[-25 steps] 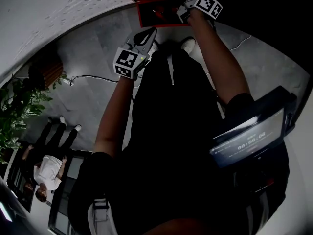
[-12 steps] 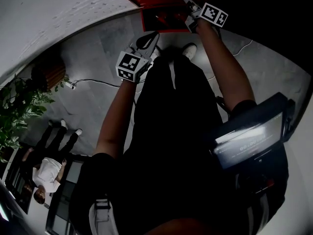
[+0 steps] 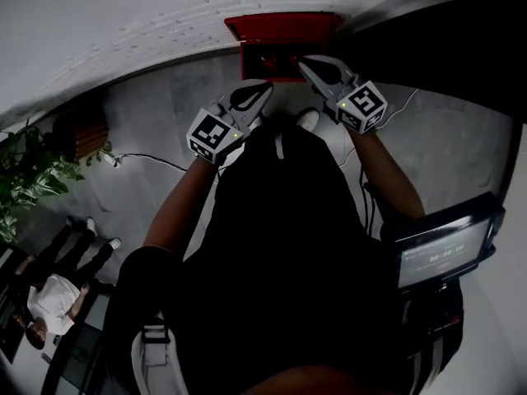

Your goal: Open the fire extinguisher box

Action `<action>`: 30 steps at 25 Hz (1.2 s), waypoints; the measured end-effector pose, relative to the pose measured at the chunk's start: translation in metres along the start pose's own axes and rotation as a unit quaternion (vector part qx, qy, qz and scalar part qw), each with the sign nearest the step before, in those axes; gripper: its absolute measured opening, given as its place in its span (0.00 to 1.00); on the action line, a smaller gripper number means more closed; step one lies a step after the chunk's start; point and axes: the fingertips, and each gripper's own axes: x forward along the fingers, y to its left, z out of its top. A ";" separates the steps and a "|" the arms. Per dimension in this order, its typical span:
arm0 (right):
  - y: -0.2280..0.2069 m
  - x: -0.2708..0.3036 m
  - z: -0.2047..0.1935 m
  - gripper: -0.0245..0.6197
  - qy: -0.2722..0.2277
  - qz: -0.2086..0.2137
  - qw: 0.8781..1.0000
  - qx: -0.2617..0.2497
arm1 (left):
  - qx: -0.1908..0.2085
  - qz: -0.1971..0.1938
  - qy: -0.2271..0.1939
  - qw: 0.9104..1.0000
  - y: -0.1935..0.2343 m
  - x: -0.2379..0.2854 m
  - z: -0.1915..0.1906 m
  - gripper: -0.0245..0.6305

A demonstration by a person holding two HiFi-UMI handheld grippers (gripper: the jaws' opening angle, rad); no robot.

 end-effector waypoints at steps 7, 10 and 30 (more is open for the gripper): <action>0.107 -0.032 0.064 0.07 -0.023 0.052 0.993 -0.101 | 0.044 -0.015 -0.077 0.996 -0.040 -0.027 0.074 0.04; 0.130 -0.049 0.101 0.07 -0.045 0.038 0.991 -0.123 | 0.069 -0.025 -0.109 0.991 -0.060 -0.037 0.104 0.04; 0.158 -0.061 0.155 0.07 -0.091 0.043 0.985 -0.142 | 0.080 -0.034 -0.135 0.987 -0.086 -0.063 0.157 0.04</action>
